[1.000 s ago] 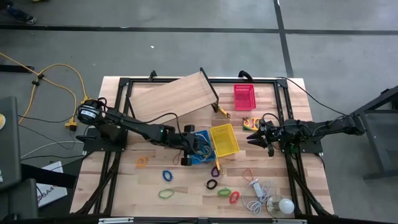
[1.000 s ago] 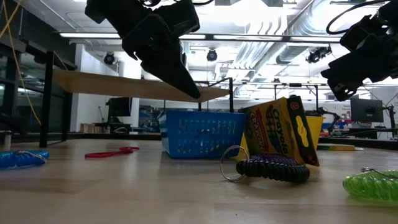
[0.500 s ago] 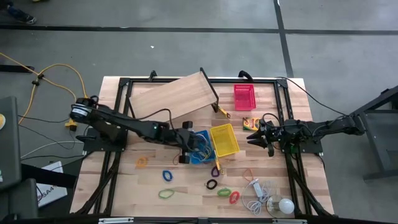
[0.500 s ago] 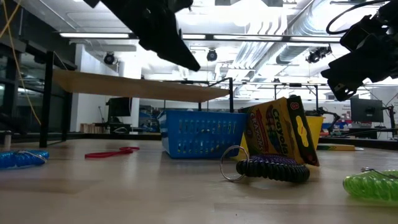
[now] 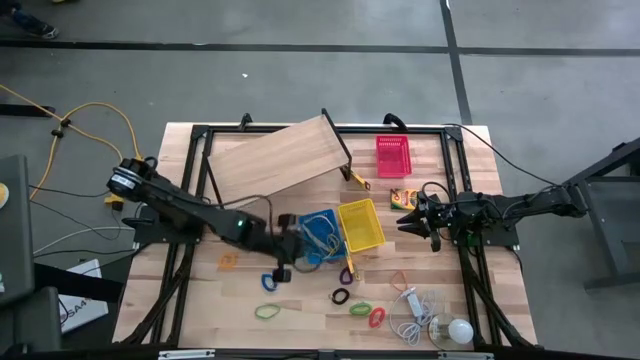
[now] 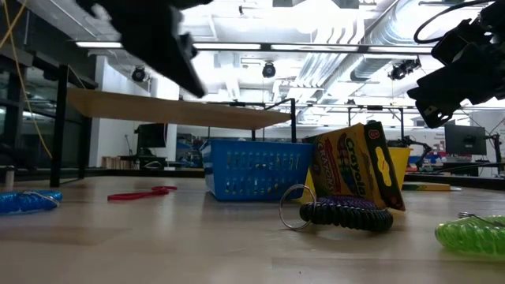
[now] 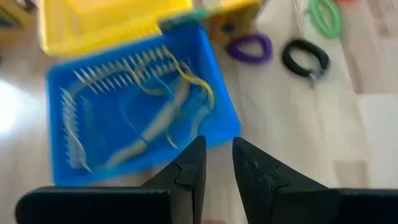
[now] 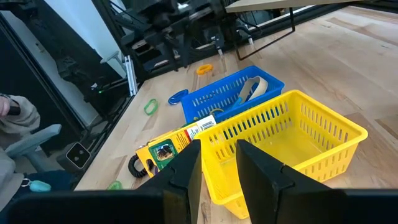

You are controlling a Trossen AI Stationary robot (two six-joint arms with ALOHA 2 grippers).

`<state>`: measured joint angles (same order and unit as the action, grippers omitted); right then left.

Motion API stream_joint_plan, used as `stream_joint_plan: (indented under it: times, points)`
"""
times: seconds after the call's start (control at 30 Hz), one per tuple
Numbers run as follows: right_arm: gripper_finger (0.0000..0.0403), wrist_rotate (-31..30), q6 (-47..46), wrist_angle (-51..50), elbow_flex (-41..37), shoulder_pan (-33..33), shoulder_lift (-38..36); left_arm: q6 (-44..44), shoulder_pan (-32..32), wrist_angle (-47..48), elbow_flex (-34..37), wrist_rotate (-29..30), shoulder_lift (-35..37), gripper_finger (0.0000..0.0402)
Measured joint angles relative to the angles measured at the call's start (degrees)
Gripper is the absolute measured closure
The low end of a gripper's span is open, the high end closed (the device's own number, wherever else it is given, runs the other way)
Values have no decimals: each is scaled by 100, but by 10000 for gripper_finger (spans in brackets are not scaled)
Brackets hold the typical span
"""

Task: Pick & Place Office Desk Supplies
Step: Put the green rubber band into the blue bin

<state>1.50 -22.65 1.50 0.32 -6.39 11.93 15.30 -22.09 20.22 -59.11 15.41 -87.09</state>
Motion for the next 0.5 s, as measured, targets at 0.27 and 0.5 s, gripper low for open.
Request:
stream_joint_plan:
  times: [0.27,0.5]
  points:
    - [314,0,-1,0,0,1,1,1545,-974,658,0,43,-2,328]
    - [314,0,-1,0,0,1,2,3528,-1550,972,0,42,-91,328]
